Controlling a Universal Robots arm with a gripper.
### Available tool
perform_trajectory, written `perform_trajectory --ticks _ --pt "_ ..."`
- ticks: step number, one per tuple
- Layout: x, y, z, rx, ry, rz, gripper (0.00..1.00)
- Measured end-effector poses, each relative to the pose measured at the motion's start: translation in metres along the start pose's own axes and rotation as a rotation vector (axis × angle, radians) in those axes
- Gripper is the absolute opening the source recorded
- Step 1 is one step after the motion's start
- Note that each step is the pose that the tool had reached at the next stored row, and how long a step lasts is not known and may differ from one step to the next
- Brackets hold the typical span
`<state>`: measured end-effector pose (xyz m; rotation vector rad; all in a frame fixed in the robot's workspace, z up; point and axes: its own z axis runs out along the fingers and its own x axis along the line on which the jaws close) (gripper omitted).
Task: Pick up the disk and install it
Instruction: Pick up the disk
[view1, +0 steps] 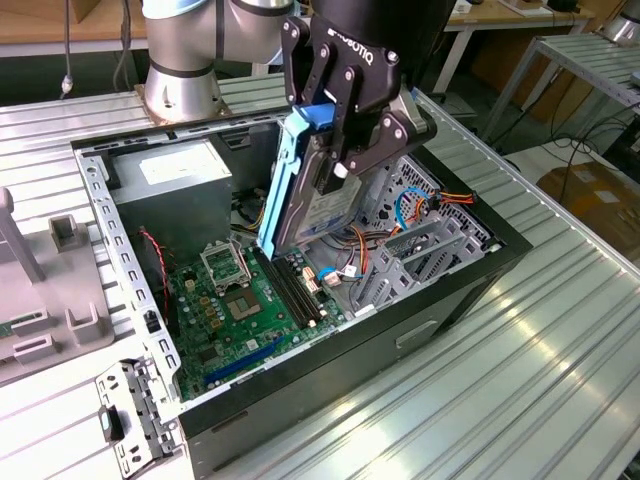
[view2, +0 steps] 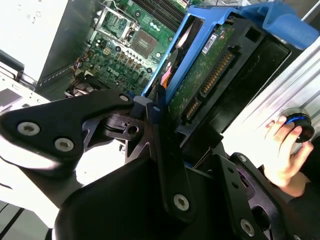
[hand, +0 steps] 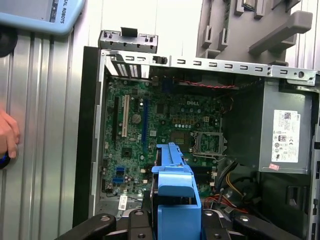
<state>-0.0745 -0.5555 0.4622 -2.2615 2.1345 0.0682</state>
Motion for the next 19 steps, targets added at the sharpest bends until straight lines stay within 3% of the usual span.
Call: perform_trajectory --ticks 19 --pt "0.0248 -0.0064 -0.0008 -0.0001 -0.0004 0.0 0.36"
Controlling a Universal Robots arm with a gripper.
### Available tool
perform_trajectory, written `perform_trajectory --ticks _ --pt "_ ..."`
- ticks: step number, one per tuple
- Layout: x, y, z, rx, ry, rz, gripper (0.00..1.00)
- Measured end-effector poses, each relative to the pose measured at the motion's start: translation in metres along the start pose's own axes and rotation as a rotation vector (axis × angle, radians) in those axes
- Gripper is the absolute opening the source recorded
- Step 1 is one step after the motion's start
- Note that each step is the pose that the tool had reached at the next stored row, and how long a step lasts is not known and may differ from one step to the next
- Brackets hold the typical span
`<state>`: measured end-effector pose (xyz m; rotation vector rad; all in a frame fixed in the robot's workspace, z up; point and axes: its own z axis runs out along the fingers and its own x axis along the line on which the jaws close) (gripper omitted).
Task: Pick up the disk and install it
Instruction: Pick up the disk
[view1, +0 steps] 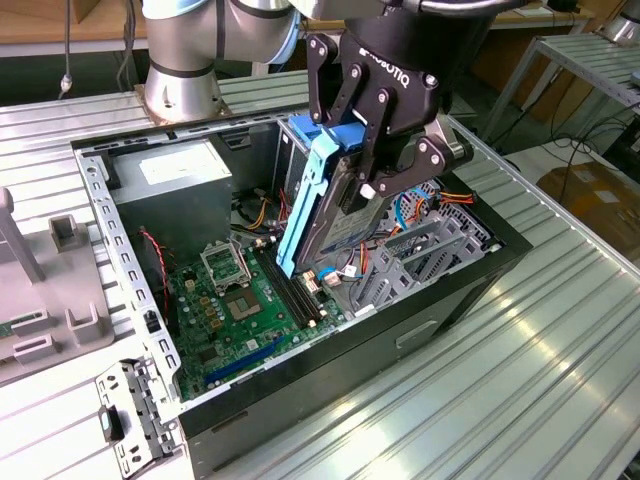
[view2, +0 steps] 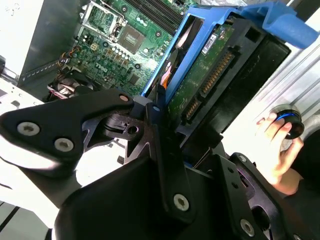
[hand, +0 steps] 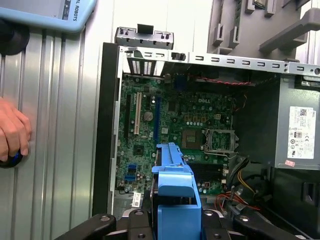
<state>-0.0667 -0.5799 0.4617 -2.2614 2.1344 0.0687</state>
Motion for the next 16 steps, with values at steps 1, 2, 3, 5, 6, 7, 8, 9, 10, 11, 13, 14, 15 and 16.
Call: perform_trajectory --ticks 1,2,3,5,6,7,8,9,10,11,13,14,15,16 --pt "0.0008 -0.0006 -0.0001 0.0 0.0001 0.0 0.36" --pt "0.0026 -0.0022 -0.0002 -0.0002 0.0001 0.0 0.36" --pt "0.0034 -0.0032 -0.0002 -0.0003 0.0001 0.0 0.36" --pt "0.0048 -0.0051 -0.0003 -0.0005 0.0001 0.0 0.36" --pt "0.0054 -0.0061 -0.0003 -0.0006 0.0 0.0 0.36" --pt "0.0066 -0.0076 -0.0003 -0.0009 0.0 0.0 0.36" --pt "0.0073 -0.0086 -0.0004 -0.001 0.0 0.0 0.36" --pt "0.008 -0.0096 -0.0005 -0.0011 0.0 0.0 0.36" --pt "0.0088 -0.0105 -0.0005 -0.0012 0.0 0.0 0.36" --pt "0.0095 -0.0113 -0.0005 -0.0014 -0.0001 0.0 0.36" --pt "0.011 -0.013 -0.0006 -0.0016 0.0 0.0 0.36" --pt "0.0118 -0.014 -0.0006 -0.0017 -0.0001 0.0 0.36" --pt "0.0126 -0.0149 -0.0007 -0.0018 0.0 0.0 0.36" --pt "0.0138 -0.0165 -0.0008 -0.002 -0.0001 0.0 0.36"
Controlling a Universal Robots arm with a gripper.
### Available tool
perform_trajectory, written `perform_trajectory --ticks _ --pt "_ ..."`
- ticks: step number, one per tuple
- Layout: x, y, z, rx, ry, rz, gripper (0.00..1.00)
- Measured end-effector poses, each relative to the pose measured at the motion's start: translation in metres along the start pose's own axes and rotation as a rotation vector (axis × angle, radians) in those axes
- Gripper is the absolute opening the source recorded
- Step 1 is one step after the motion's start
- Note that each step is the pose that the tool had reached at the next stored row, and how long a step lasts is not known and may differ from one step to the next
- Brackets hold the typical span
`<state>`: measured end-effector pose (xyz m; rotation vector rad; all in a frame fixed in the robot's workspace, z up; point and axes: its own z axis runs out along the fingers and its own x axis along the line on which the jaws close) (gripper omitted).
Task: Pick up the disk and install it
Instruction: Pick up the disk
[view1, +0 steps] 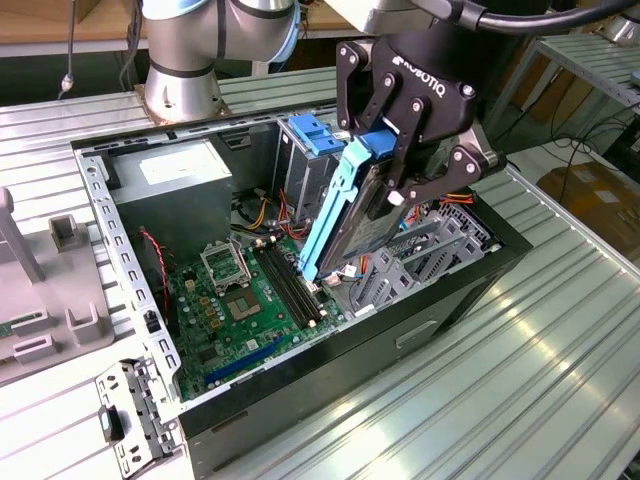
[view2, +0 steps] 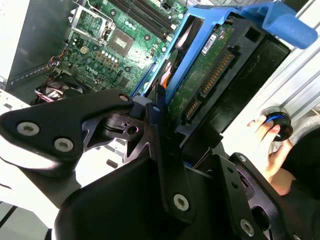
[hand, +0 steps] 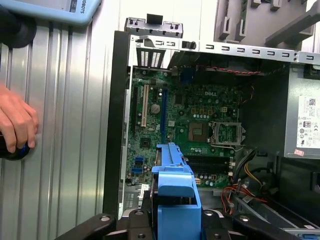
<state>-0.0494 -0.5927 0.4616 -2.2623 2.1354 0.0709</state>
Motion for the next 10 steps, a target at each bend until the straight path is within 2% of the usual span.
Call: perform_trajectory --ticks 10 --pt "0.0057 -0.0104 -0.0004 -0.001 0.0 0.0 0.36"
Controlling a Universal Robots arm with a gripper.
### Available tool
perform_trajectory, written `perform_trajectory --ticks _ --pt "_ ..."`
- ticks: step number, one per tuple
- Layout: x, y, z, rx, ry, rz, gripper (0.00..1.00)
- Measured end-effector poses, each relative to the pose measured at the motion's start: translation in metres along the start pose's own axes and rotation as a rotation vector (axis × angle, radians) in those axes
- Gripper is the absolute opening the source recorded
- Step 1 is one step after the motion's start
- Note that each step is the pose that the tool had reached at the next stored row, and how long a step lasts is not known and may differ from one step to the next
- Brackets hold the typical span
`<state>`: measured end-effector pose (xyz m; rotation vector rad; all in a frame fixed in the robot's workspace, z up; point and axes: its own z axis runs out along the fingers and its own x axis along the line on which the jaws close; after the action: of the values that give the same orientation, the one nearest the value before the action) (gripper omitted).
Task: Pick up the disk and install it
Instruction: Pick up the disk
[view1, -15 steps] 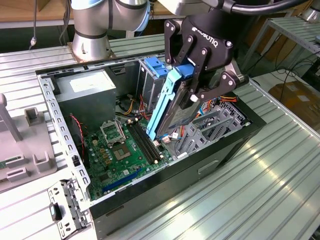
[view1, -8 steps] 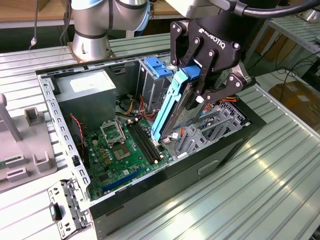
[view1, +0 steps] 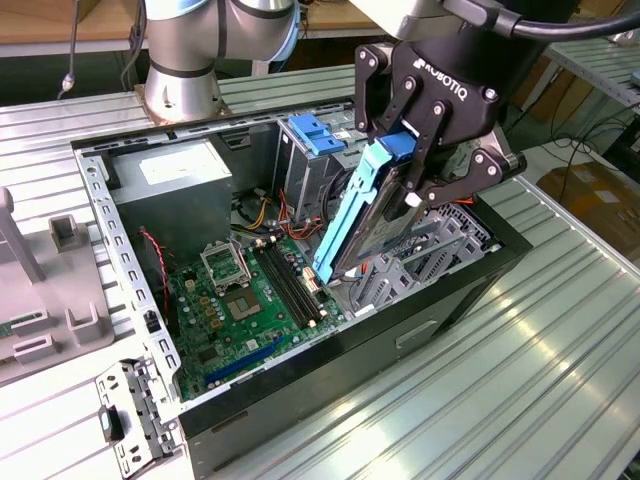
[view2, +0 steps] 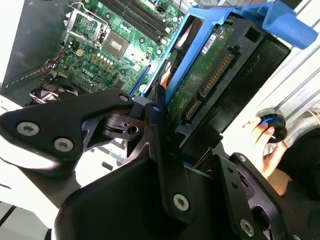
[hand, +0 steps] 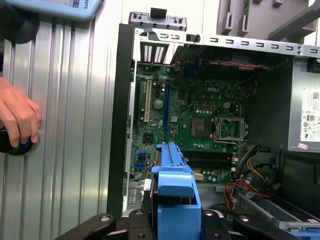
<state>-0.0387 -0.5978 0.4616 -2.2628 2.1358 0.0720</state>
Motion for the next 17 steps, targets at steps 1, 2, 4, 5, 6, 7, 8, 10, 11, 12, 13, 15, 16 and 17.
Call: perform_trajectory --ticks 1,2,4,5,6,7,8,10,11,12,13,15,16,17 --pt "0.0006 -0.0014 0.0 -0.0001 0.0 0.0 0.36" --pt "0.001 -0.0024 0.0 -0.0002 0.0 0.0 0.36" --pt "0.0021 -0.0051 -0.0001 -0.0007 -0.0001 0.0 0.36" --pt "0.0031 -0.0071 -0.0002 -0.0009 -0.0001 0.0 0.36" --pt "0.0041 -0.0084 -0.0002 -0.0011 -0.0001 0.0 0.36" --pt "0.0047 -0.0092 -0.0003 -0.0013 -0.0001 0.0 0.36" --pt "0.0057 -0.01 -0.0003 -0.0014 -0.0003 0.0 0.36" --pt "0.0084 -0.0116 -0.0005 -0.0019 -0.0004 0.0 0.36" --pt "0.0101 -0.0125 -0.0006 -0.0022 -0.0007 0.0 0.36" --pt "0.0116 -0.0134 -0.0007 -0.0026 -0.0009 0.0 0.36" --pt "0.0131 -0.0146 -0.0007 -0.0029 -0.0012 0.0 0.36" --pt "0.0156 -0.0166 -0.0008 -0.0034 -0.0013 0.002 0.36" --pt "0.0165 -0.0171 -0.0007 -0.0031 -0.0015 0.005 0.36" --pt "0.0171 -0.0172 -0.0007 -0.003 -0.0014 0.008 0.36"
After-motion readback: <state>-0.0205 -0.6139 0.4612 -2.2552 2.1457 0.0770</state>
